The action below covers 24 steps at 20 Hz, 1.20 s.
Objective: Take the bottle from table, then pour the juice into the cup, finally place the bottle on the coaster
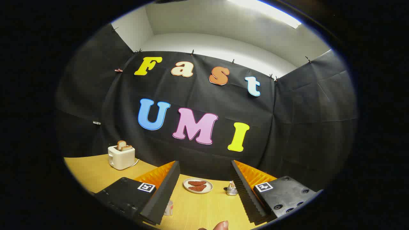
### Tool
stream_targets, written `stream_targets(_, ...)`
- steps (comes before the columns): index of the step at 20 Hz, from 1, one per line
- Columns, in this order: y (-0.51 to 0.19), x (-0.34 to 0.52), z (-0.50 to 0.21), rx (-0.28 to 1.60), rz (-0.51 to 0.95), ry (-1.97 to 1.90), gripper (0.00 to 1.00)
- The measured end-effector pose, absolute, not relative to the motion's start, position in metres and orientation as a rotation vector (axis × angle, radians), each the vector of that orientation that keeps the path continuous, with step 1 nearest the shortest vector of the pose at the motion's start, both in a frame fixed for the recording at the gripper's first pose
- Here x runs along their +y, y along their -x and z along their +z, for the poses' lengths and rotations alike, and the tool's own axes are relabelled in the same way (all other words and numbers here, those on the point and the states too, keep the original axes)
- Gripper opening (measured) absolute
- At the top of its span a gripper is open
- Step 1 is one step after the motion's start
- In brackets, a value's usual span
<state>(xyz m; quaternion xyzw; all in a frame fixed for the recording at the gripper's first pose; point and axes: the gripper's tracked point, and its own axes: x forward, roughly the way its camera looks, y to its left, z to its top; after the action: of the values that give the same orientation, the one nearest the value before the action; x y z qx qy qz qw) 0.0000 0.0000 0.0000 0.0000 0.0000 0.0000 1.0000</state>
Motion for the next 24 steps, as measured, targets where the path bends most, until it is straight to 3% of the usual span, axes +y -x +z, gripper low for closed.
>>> stream_targets(16, 0.012, 0.034, -0.011, -0.061, 0.055, -0.074, 0.97)
stream_targets(24, 0.001, 0.09, -0.09, -0.012, 0.11, -0.151, 0.97)
